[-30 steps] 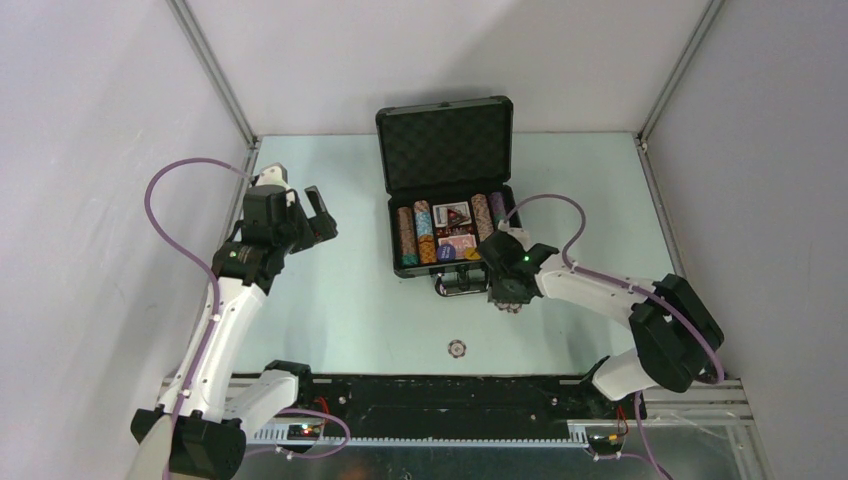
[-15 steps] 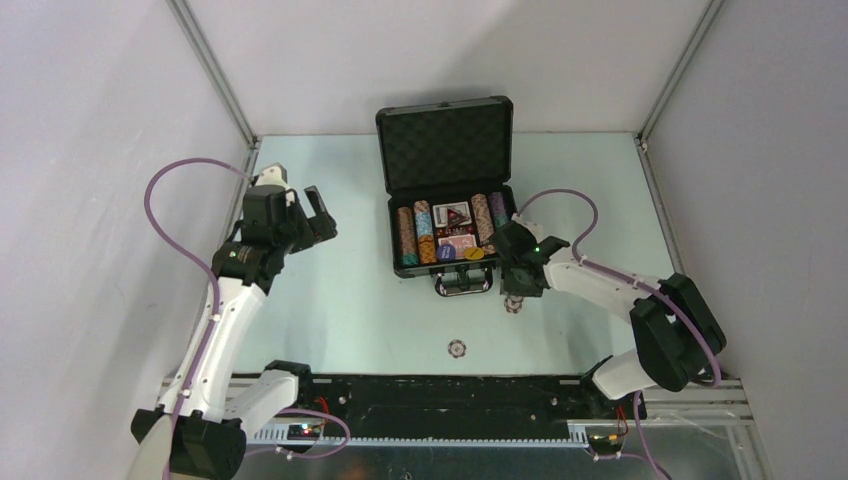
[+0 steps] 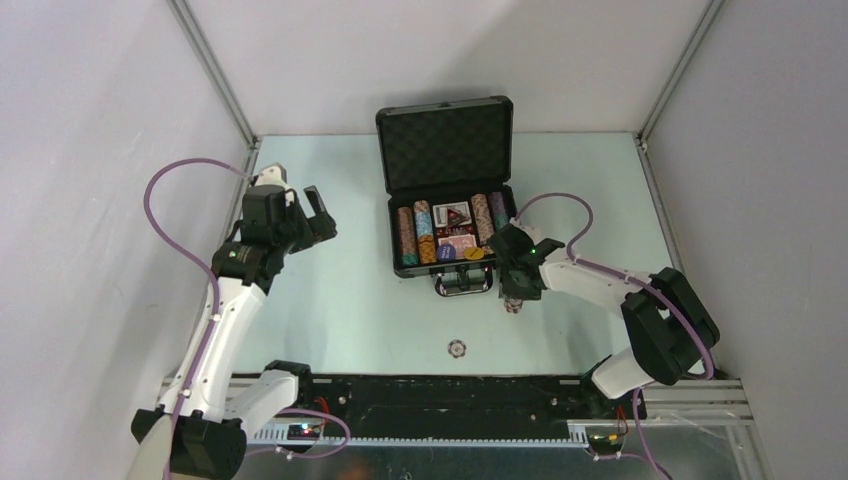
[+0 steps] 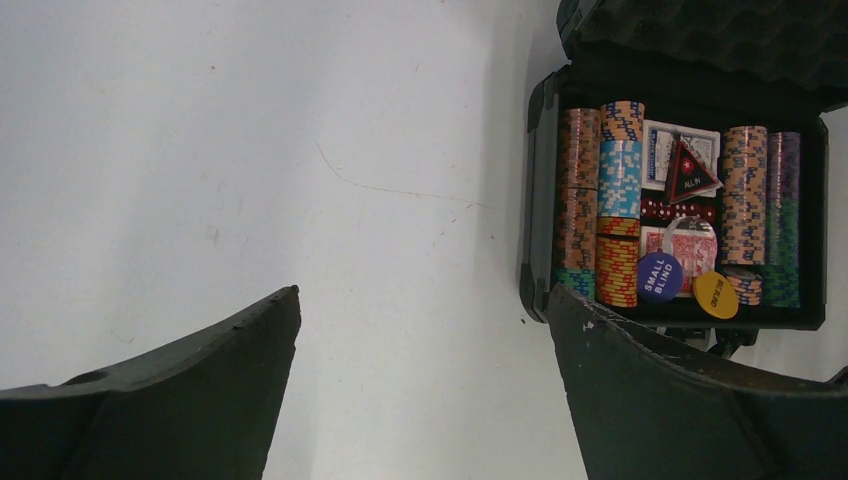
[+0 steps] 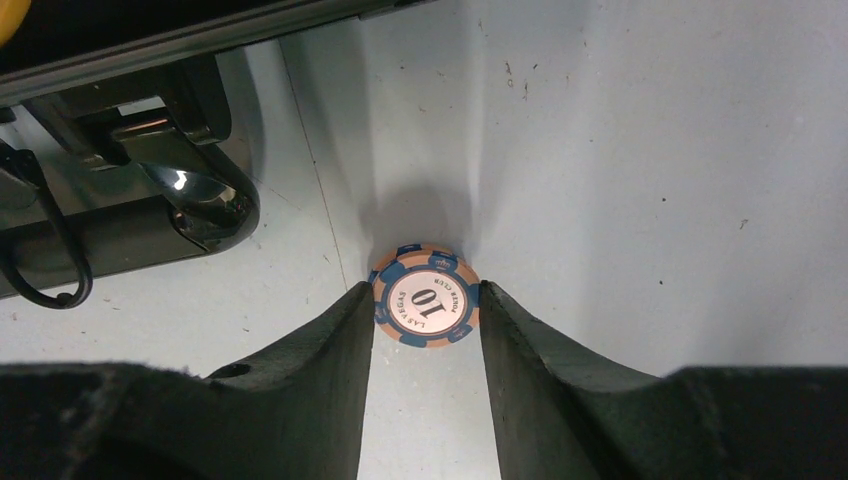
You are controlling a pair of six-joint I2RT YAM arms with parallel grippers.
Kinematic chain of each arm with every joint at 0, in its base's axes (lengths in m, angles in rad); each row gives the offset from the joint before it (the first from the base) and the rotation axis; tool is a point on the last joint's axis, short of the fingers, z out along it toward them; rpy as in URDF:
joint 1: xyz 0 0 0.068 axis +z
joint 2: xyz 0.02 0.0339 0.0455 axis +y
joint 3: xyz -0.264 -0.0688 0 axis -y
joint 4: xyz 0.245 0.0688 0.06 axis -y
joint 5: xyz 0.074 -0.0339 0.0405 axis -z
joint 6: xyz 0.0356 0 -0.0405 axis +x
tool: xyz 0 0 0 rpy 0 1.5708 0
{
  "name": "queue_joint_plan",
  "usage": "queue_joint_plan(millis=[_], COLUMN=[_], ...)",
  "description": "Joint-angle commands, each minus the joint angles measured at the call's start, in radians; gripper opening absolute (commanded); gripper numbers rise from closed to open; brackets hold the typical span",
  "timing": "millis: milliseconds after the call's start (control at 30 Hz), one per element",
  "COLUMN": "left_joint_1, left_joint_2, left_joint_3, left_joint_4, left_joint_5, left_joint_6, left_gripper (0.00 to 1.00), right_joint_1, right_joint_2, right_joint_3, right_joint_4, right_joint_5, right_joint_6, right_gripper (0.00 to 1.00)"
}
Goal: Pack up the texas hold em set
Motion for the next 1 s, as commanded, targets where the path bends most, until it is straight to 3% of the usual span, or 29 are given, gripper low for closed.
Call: queue_joint_plan(millis=[0, 467, 600, 733, 967], left_joint_1=[0.009, 0.011, 0.011, 0.011, 0.010], left_joint_2=[-0.005, -0.005, -0.007, -0.007, -0.005], left_joint_3=[0.000, -0.002, -0.002, -0.002, -0.002], left_joint_4=[0.021, 0.022, 0.021, 0.020, 0.020], left_joint_5=[0.016, 0.016, 0.016, 0.018, 0.018], left_joint_6=[0.013, 0.013, 0.013, 0.013, 0.013], left_gripper=[0.98, 0.98, 0.98, 0.98, 0.98], right_joint_1=[-0.007, 0.003, 0.029, 0.123, 0.385], right_joint_2=[0.005, -0.060, -0.135, -0.177, -0.106], right_joint_3=[0.000, -0.005, -0.005, -0.005, 0.031], right_joint_4=[0.020, -0.007, -0.041, -0.061, -0.069], right_joint_5=[0.004, 0.010, 0.011, 0.005, -0.016], right_joint_6=[-0.008, -0.004, 0.016, 0.061, 0.187], right_gripper=[0.48, 0.58, 0.68, 0.77, 0.82])
